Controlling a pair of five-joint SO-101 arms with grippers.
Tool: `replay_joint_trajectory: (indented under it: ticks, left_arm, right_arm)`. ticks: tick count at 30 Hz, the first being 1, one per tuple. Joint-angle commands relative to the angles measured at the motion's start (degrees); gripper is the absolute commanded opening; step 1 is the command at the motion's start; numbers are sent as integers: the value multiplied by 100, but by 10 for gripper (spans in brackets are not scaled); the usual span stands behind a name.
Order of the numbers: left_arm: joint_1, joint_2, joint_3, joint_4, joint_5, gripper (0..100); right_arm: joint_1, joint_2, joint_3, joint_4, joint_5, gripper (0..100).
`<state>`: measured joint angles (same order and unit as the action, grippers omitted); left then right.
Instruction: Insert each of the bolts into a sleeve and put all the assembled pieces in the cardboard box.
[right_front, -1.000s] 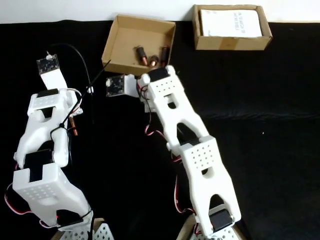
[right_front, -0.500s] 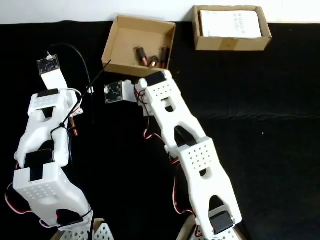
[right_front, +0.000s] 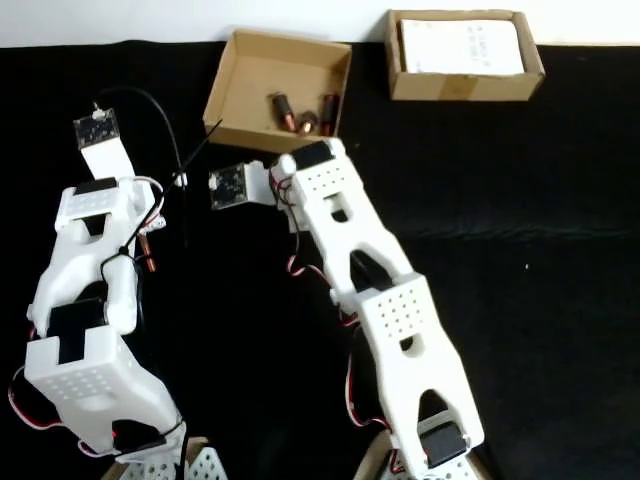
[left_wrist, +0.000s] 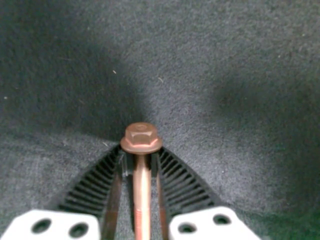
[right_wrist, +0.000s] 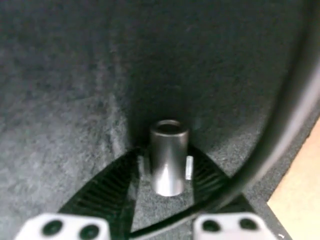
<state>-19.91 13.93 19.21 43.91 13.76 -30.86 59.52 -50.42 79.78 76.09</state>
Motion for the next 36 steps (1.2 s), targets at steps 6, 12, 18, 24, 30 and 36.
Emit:
replay_joint_trajectory:
  ticks: [6,12,18,24,30,36]
  left_arm:
    - [-48,-374,-4,-62,35,9]
    - [-48,-374,-4,-62,26,9]
    - [-48,-374,-4,-62,26,9]
    - [-48,-374,-4,-62,26,9]
    - [-40,-374,-4,-62,26,10]
    - [-40,-374,-4,-62,26,10]
  right_arm:
    - [4,119,-215,1367,158,33]
    - [22,110,-875,2132,-290,33]
    - [-171,101,-470,2132,-1116,33]
    - [-435,119,-119,2123,-1952,74]
    - [-444,119,-119,2114,-2057,183]
    - [-462,119,-101,2114,-2057,149]
